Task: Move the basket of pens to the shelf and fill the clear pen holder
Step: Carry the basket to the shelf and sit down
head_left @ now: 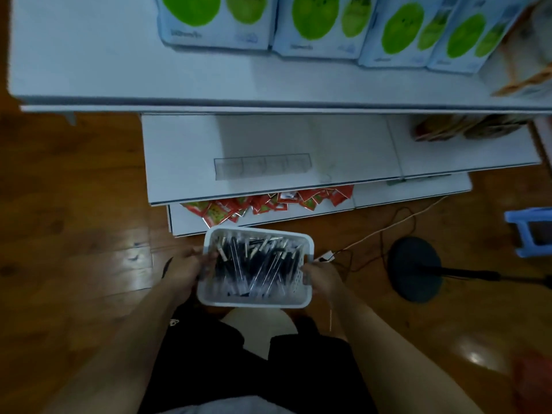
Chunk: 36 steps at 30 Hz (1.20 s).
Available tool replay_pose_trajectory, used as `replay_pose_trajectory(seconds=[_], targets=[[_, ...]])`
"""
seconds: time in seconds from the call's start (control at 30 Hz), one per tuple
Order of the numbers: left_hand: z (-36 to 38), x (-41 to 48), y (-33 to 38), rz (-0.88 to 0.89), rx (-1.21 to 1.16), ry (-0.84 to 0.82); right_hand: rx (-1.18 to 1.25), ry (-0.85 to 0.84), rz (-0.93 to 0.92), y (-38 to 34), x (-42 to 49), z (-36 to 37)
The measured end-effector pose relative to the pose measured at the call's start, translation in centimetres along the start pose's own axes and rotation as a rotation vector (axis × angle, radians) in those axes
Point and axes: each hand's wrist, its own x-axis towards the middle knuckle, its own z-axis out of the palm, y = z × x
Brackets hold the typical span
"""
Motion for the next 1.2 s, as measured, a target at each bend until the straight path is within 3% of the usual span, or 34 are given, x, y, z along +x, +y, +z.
replay_pose_trajectory(seconds=[0.23,0.47,0.63,0.77,0.87,1.0,1.2], targets=[[2.2,6.2,-2.4,-0.021,-0.050,0.017,0.002,-0.007,0.008,2.1,11.8,1.0],[6.9,16.4,-7.5,-0.036,-0.088,0.167,0.032,0.001,-0.142,2.9,25.4,2.9],[6.8,22.3,-11.8,-0.001,-0.152,0.236,-0.040,-0.071,-0.193,4.2,31.8,5.8],[6.1,25.2,-14.5,0.061,-0.156,0.226,0.036,-0.036,-0.255,6.9,35.9,9.1],[6.2,25.1,-15.3,0.161,-0.168,0.201,0.102,-0.058,-0.235,9.1,36.6,10.2],[7.3,22.6,-16.6,0.208,-0.186,0.195,0.121,0.074,-0.313,10.3,33.9,8.8],[8.0,20.2,-17.9,0.236,-0.194,0.283,0.075,0.077,-0.406,12.2,30.6,8.1]])
